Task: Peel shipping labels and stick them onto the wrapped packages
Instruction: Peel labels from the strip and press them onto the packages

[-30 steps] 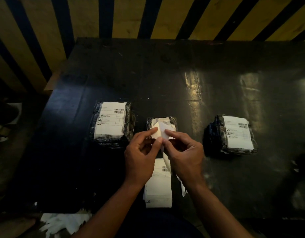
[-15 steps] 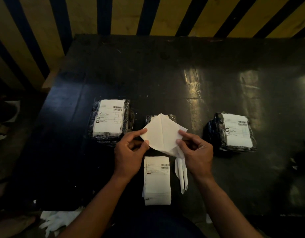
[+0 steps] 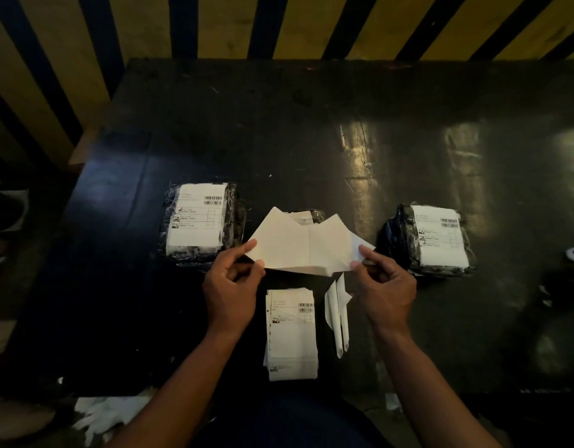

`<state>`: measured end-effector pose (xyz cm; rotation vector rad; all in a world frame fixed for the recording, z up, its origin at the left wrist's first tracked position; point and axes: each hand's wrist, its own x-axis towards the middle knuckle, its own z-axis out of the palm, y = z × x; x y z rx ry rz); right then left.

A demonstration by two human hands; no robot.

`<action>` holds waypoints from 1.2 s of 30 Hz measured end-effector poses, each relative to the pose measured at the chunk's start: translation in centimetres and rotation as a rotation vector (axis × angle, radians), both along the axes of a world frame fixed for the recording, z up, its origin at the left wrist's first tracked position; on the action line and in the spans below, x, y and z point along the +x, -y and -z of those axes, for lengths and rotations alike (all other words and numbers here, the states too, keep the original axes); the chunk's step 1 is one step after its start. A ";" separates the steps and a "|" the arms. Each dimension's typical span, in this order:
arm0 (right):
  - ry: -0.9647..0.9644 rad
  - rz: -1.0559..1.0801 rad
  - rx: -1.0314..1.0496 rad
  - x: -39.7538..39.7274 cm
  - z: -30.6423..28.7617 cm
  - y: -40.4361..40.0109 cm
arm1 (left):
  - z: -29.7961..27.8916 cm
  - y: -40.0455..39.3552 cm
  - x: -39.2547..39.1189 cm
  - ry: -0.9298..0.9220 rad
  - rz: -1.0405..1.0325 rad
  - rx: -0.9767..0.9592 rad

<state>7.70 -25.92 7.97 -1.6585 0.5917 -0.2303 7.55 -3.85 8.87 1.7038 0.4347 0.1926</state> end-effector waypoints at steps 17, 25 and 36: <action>0.048 0.089 0.006 -0.2 0.1 2.2 | -0.3 0.9 0.2 0.053 -0.051 -0.014; 0.051 0.097 -0.026 -0.4 0.7 2.8 | -0.2 0.6 0.2 0.064 -0.048 0.011; 0.029 0.136 -0.082 0.0 1.4 4.7 | 0.2 -1.1 0.8 0.025 -0.054 0.068</action>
